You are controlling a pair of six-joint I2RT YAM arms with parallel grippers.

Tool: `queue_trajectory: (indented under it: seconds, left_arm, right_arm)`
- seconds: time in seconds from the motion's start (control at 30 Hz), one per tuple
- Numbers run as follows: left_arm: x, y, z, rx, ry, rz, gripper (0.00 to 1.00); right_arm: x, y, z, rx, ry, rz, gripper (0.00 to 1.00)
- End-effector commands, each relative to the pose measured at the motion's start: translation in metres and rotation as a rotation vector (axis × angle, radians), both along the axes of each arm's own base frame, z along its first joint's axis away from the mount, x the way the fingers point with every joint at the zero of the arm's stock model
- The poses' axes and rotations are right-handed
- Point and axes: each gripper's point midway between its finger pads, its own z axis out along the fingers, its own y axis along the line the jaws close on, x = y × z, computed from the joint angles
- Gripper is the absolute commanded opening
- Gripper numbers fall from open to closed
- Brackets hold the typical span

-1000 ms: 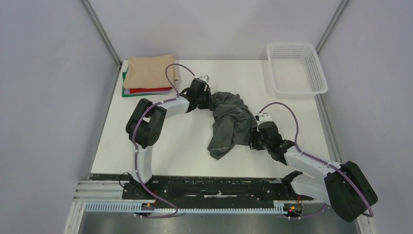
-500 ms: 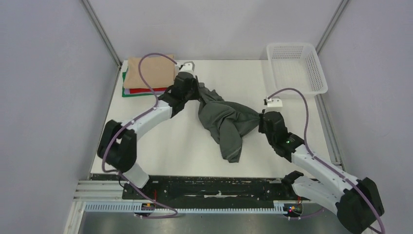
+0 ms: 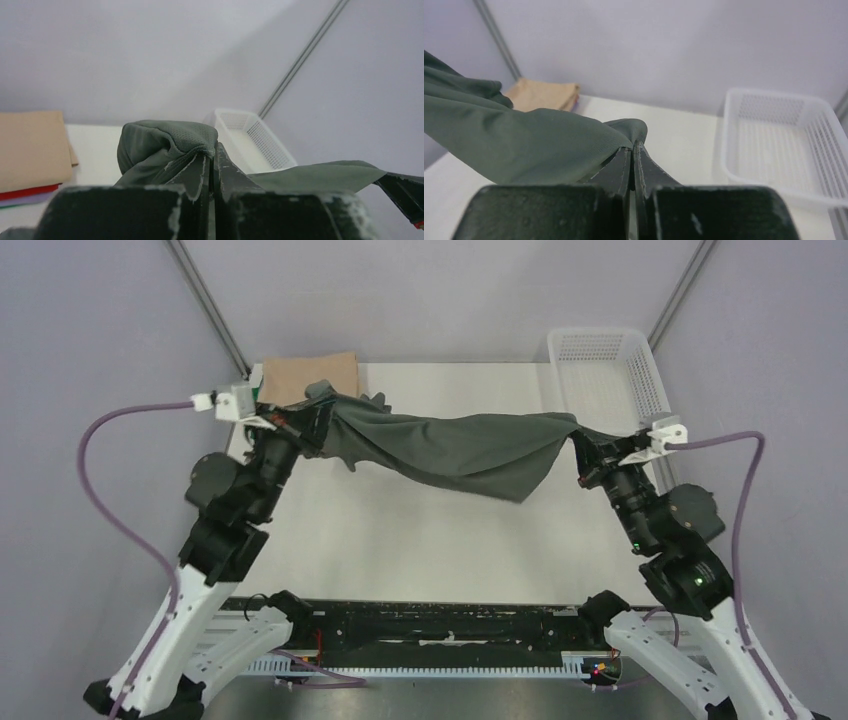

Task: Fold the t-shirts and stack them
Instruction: Flatten out the tshirt

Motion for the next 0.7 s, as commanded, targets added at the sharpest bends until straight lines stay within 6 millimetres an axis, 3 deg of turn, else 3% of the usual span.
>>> queue_trajectory:
  seconds: [0.0,0.17,0.27,0.37,0.43,0.5,0.6,0.67]
  left_arm:
    - [-0.049,0.018,0.035,-0.011,-0.125,-0.046,0.02]
    - [-0.107,0.04,0.078,-0.043,-0.265,-0.099,0.02]
    - [-0.129,0.05,0.089,-0.056,-0.305,-0.108,0.02]
    - [-0.138,0.052,0.089,-0.064,-0.316,-0.126,0.02]
    - [-0.133,0.051,0.084,-0.065,-0.299,-0.114,0.02]
    - [-0.114,0.048,0.073,-0.052,-0.25,-0.08,0.02]
    - [-0.07,0.045,0.04,-0.022,-0.116,0.023,0.02]
    - [-0.029,0.041,0.003,0.011,0.001,0.116,0.02]
  right_arm:
    - [-0.048,0.016,0.078,0.01,-0.19,0.22,0.0]
    - [-0.092,0.022,0.131,0.026,-0.319,0.364,0.0]
    - [-0.103,0.021,0.144,0.037,-0.339,0.392,0.0]
    - [-0.099,0.015,0.148,0.05,-0.336,0.355,0.0]
    - [-0.088,0.01,0.145,0.055,-0.315,0.297,0.0]
    - [-0.069,0.003,0.137,0.055,-0.276,0.212,0.0]
    - [-0.026,-0.009,0.111,0.021,-0.187,0.034,0.0]
    - [0.008,-0.022,0.077,-0.013,-0.092,-0.13,0.0]
